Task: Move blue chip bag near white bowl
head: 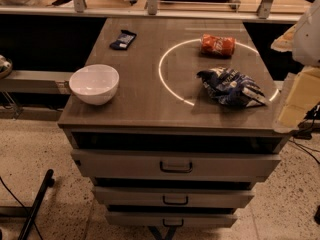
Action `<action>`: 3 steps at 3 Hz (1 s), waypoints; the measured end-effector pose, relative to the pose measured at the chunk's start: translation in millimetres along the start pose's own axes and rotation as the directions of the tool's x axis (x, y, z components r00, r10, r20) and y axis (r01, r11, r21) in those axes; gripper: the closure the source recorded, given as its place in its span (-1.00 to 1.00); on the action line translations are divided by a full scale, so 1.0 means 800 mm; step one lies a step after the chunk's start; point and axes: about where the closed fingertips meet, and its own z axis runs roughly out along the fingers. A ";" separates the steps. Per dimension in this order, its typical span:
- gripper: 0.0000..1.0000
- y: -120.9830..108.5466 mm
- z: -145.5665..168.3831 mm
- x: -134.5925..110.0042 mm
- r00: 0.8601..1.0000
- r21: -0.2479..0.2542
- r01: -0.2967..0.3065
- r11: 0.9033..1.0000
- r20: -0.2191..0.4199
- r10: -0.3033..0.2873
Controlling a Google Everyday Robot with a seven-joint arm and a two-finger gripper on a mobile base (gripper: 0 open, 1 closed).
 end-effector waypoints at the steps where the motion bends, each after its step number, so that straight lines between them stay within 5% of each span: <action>1: -1.00 -0.002 -0.002 -0.002 1.000 0.014 0.000 1.000 0.005 0.000; 2: -1.00 -0.033 0.010 -0.016 0.999 0.059 0.002 0.998 0.032 -0.003; 3: -1.00 -0.089 0.068 -0.048 0.997 0.063 -0.025 0.998 0.080 0.020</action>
Offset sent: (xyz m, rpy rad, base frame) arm 0.0782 0.0141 -0.0028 0.0420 -0.1360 -0.0036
